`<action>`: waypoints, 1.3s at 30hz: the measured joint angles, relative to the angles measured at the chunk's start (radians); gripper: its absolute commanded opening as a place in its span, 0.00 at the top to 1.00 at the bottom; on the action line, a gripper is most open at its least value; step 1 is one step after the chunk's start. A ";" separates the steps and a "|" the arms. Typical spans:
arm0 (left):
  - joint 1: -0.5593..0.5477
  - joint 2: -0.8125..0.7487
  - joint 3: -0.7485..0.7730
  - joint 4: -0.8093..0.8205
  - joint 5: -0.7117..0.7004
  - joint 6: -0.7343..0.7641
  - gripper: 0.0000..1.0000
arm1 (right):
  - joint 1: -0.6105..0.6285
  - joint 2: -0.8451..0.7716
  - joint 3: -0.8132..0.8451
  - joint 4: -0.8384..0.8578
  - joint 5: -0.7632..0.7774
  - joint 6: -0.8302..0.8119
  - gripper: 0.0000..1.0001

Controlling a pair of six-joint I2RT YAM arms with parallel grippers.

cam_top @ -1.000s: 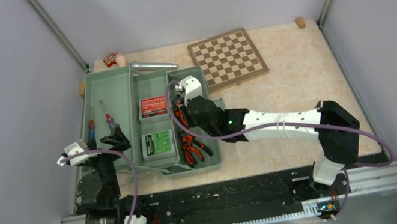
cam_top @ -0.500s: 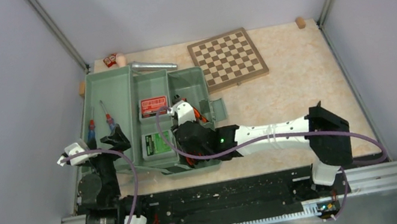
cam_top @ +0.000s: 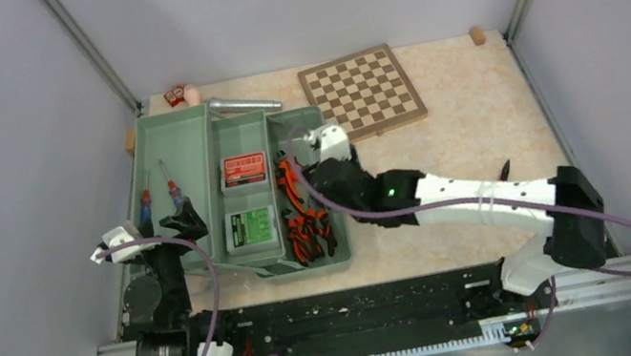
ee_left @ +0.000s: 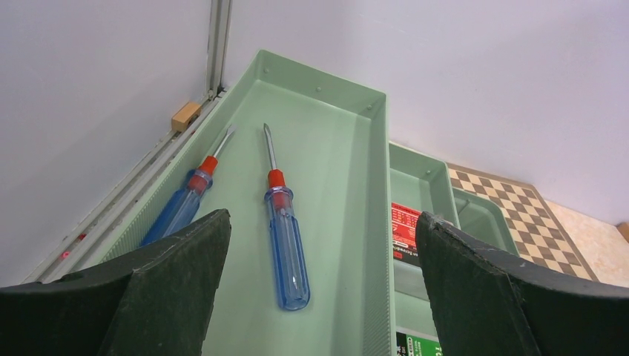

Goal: Pack the tool kit

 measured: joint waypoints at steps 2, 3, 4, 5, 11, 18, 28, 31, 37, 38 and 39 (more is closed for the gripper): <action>0.000 0.000 0.000 0.000 0.000 0.000 0.01 | -0.071 -0.047 -0.014 -0.035 0.012 0.014 0.30; 0.000 0.000 0.000 0.000 0.000 0.000 0.01 | -0.119 -0.077 -0.031 -0.057 0.015 0.023 0.30; 0.000 0.000 0.000 0.000 0.000 0.000 0.01 | -0.172 -0.108 -0.050 -0.082 0.019 0.034 0.30; 0.000 -0.001 0.000 0.000 0.000 0.000 0.01 | -0.231 -0.141 -0.075 -0.109 0.021 0.044 0.30; -0.001 -0.015 0.000 0.000 -0.001 0.000 0.01 | -0.515 -0.285 -0.240 -0.230 0.016 0.076 0.29; -0.006 -0.016 0.000 0.000 -0.004 0.000 0.01 | -0.856 -0.357 -0.379 -0.290 -0.092 0.089 0.28; -0.017 -0.033 -0.003 0.000 -0.008 0.000 0.01 | -1.212 -0.288 -0.479 -0.245 -0.287 0.104 0.40; -0.018 -0.033 -0.003 0.000 -0.008 0.000 0.01 | -1.267 -0.239 -0.507 -0.206 -0.330 0.105 0.47; -0.021 -0.040 -0.003 0.000 -0.011 0.000 0.01 | -1.315 -0.182 -0.566 -0.154 -0.386 0.105 0.60; -0.022 -0.040 -0.003 0.000 -0.011 0.000 0.01 | -1.320 -0.176 -0.572 -0.145 -0.393 0.105 0.62; -0.022 -0.040 -0.003 0.000 -0.011 0.000 0.01 | -1.324 -0.170 -0.574 -0.137 -0.399 0.104 0.66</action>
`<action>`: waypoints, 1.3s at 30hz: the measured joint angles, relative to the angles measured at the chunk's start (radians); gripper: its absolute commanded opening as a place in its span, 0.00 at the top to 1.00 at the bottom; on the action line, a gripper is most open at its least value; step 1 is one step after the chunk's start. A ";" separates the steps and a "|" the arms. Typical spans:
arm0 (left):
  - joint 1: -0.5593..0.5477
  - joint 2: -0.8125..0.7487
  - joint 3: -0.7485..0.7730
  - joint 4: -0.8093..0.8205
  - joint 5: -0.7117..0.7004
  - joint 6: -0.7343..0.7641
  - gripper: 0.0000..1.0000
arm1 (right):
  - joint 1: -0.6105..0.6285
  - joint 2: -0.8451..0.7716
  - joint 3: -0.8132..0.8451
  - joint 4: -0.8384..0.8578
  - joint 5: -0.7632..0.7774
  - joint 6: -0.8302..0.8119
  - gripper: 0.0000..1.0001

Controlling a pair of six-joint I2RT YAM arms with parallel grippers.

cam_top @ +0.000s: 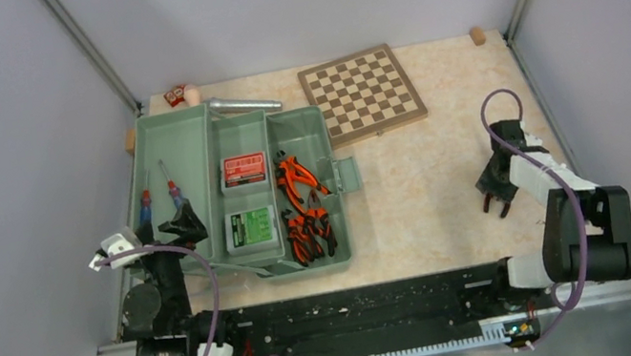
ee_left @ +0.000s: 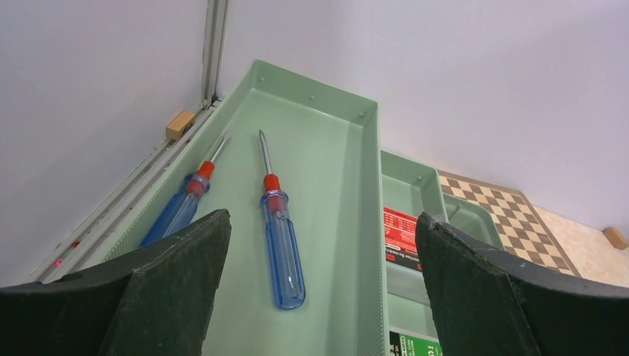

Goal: Pack the tool kit

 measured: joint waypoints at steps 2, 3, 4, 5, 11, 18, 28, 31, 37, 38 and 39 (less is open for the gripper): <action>0.000 0.000 0.000 0.000 -0.001 0.000 0.01 | -0.002 0.008 -0.003 0.017 -0.003 -0.003 0.76; 0.000 0.000 0.000 0.000 0.000 0.000 0.01 | -0.004 0.011 -0.003 0.027 -0.006 -0.007 0.83; 0.000 0.000 0.000 0.000 -0.001 0.000 0.01 | -0.005 0.016 -0.002 0.037 -0.007 -0.011 0.88; 0.000 0.000 0.000 0.000 -0.001 0.000 0.01 | -0.006 0.019 -0.002 0.046 -0.010 -0.015 0.93; 0.000 0.000 0.000 0.000 -0.001 0.000 0.01 | -0.009 0.018 -0.002 0.066 -0.051 -0.045 1.00; 0.000 0.000 0.000 0.000 -0.001 0.000 0.01 | 0.117 -0.069 0.008 0.060 -0.089 -0.060 1.00; 0.000 0.000 0.000 0.000 -0.008 0.000 0.01 | 0.487 -0.185 0.269 0.039 0.002 -0.068 1.00; 0.000 0.000 0.000 0.000 -0.011 0.000 0.01 | 0.653 -0.176 0.341 0.039 0.036 -0.055 1.00; 0.000 0.000 0.000 0.000 -0.015 0.000 0.01 | 0.915 -0.061 0.482 0.068 0.091 -0.016 1.00; 0.000 0.000 0.000 0.000 -0.015 0.000 0.01 | 0.954 -0.032 0.503 0.073 0.097 -0.006 1.00; 0.000 0.000 0.000 0.000 -0.015 0.000 0.01 | 0.987 -0.002 0.520 0.082 0.100 0.002 1.00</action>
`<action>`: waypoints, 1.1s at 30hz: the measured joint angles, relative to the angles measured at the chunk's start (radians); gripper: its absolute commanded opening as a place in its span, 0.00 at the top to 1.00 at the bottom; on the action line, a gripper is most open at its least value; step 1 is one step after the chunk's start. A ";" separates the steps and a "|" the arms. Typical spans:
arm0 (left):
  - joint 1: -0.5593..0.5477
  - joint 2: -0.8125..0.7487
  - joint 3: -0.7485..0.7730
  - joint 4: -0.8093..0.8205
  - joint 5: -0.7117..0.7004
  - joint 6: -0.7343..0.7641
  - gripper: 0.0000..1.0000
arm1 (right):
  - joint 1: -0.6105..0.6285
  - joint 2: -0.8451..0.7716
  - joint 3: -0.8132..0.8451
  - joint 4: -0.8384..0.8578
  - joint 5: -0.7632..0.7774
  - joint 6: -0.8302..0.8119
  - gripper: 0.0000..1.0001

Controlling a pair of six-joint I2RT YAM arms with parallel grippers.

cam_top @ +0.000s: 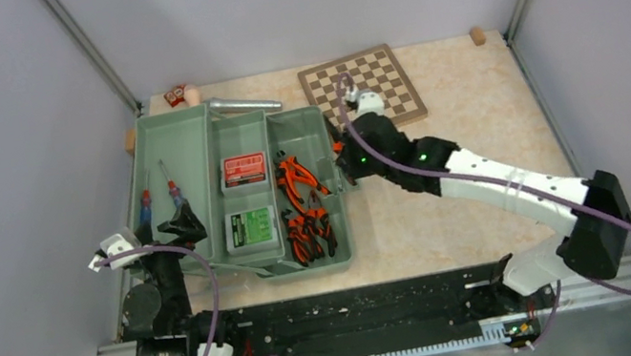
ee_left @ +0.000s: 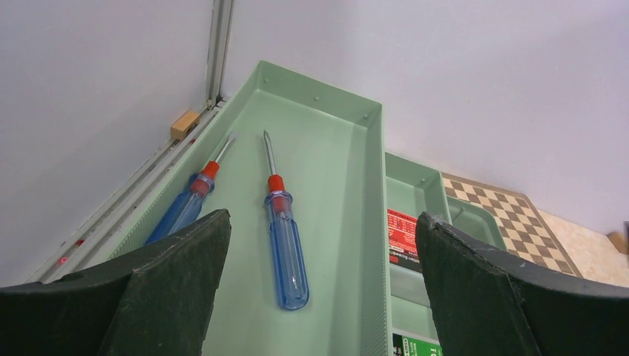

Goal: Pack the tool kit

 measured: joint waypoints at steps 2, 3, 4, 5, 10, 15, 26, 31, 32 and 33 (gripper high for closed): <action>0.000 0.000 0.000 0.000 0.000 0.000 0.01 | 0.063 0.065 0.043 0.006 0.007 0.025 1.00; 0.000 0.000 0.000 0.000 0.000 0.000 0.01 | 0.092 0.101 0.066 0.010 0.013 0.038 1.00; 0.000 0.000 0.000 0.000 0.000 0.000 0.01 | 0.117 0.135 0.087 0.014 0.016 0.052 1.00; 0.000 0.000 0.000 0.000 0.000 0.000 0.01 | 0.140 0.166 0.105 0.018 0.019 0.070 1.00; 0.000 0.000 0.000 0.000 0.000 0.000 0.01 | 0.218 0.289 0.154 0.031 0.031 0.151 1.00; 0.000 -0.003 0.000 0.000 0.000 0.000 0.01 | 0.243 0.385 0.173 0.036 0.029 0.219 0.88; 0.000 -0.013 0.000 0.000 0.000 0.000 0.01 | 0.243 0.451 0.248 0.040 0.026 0.231 0.50; 0.000 -0.013 0.000 0.000 0.000 0.000 0.01 | 0.243 0.399 0.252 -0.006 0.103 0.151 0.49; 0.000 -0.013 0.000 0.000 0.000 0.000 0.01 | 0.241 0.385 0.252 -0.017 0.119 0.142 0.49; 0.000 -0.013 0.000 0.000 0.000 0.000 0.01 | 0.240 0.367 0.251 -0.032 0.136 0.132 0.49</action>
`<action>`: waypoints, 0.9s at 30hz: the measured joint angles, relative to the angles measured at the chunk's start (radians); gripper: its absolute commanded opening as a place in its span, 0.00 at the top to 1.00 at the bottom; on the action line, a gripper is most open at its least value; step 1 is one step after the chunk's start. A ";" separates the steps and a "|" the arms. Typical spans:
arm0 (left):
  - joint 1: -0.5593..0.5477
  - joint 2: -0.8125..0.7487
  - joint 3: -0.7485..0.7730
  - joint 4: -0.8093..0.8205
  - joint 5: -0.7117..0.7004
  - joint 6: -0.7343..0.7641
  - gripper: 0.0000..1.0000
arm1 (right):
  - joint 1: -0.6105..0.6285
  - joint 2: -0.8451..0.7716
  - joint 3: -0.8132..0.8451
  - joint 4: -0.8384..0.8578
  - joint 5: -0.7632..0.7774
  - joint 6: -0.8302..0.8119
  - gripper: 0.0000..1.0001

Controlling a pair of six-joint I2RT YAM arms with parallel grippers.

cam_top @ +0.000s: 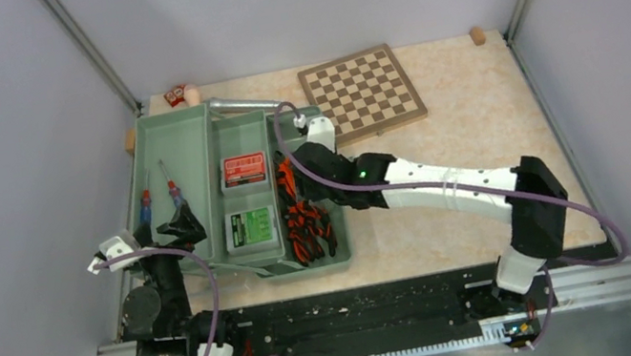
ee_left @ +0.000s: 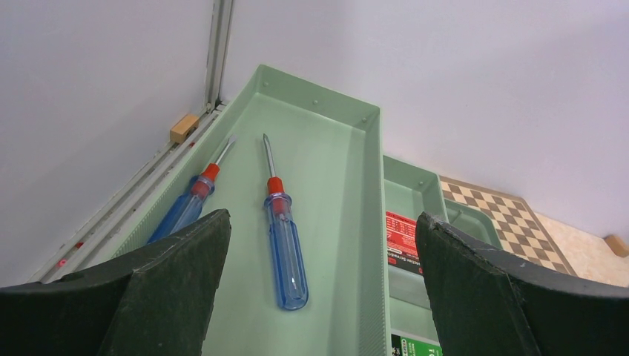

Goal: Pack the tool kit

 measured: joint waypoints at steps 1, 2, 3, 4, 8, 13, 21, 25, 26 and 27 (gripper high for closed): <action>0.000 0.000 0.000 0.000 0.000 0.000 0.01 | -0.002 -0.023 -0.003 -0.018 0.015 -0.008 0.49; 0.000 0.000 0.000 0.000 0.000 0.000 0.01 | -0.003 -0.050 -0.014 -0.031 0.029 -0.014 0.49; 0.000 0.000 0.000 0.000 0.000 0.000 0.01 | -0.003 -0.079 -0.029 -0.042 0.042 -0.016 0.50; 0.000 0.000 0.000 0.000 0.000 0.000 0.01 | -0.003 -0.101 -0.047 -0.045 0.047 -0.015 0.52; 0.000 0.000 0.000 0.000 -0.001 0.000 0.01 | -0.004 -0.193 -0.167 -0.092 0.039 -0.003 0.55; 0.000 0.014 0.016 -0.032 0.002 -0.032 0.01 | -0.004 -0.190 -0.259 -0.115 -0.046 0.023 0.57; 0.000 0.080 0.179 -0.158 0.028 -0.080 0.01 | -0.010 -0.152 -0.325 -0.086 -0.077 0.042 0.62; 0.000 0.120 0.264 -0.196 0.047 -0.083 0.01 | -0.030 -0.124 -0.344 -0.040 -0.071 0.040 0.84; 0.000 0.134 0.282 -0.209 0.053 -0.083 0.01 | -0.041 -0.122 -0.356 -0.018 -0.078 0.049 0.89; 0.000 0.150 0.299 -0.224 0.057 -0.083 0.01 | -0.049 -0.122 -0.362 0.002 -0.086 0.049 0.94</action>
